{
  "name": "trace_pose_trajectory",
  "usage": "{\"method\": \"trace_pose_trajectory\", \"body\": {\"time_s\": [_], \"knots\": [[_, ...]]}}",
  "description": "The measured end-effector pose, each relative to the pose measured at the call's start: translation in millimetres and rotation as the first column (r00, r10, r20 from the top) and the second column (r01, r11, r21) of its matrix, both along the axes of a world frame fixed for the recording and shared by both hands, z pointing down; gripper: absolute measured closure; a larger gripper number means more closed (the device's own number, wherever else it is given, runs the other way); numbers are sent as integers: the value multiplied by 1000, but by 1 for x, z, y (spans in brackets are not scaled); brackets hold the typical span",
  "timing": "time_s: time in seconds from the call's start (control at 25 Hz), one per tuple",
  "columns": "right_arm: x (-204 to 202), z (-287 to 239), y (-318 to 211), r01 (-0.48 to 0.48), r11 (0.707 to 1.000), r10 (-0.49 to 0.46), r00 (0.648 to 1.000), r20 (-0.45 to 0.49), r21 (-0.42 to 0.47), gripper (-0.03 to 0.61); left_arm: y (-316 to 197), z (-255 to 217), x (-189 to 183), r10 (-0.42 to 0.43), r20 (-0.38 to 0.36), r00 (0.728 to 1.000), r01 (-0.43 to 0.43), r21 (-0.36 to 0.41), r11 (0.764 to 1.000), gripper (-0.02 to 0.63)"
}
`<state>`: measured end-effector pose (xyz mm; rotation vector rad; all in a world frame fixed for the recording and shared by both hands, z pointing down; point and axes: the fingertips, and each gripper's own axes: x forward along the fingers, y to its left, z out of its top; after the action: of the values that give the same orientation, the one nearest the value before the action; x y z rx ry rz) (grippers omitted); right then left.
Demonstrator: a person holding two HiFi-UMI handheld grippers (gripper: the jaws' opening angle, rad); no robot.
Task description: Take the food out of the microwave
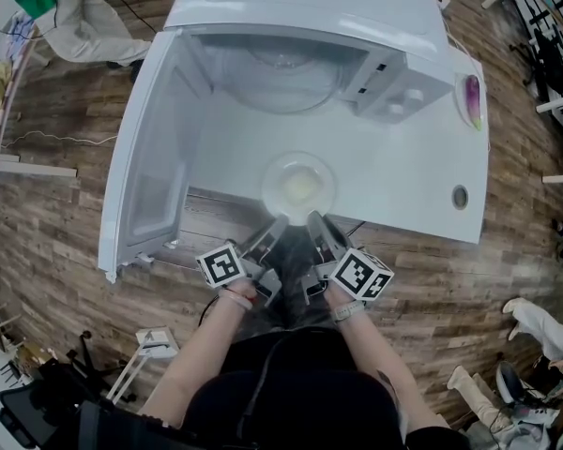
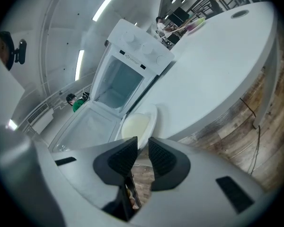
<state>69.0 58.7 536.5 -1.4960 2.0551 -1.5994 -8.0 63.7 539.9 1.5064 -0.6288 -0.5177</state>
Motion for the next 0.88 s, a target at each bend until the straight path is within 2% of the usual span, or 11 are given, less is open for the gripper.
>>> {"method": "trace_pose_trajectory", "body": {"time_s": [0.88], "knots": [[1,10,-4,-11,1000,12,1000,8,-26,494,-5,9,-1,-15,10,1000,15,-17,1000,586]]}}
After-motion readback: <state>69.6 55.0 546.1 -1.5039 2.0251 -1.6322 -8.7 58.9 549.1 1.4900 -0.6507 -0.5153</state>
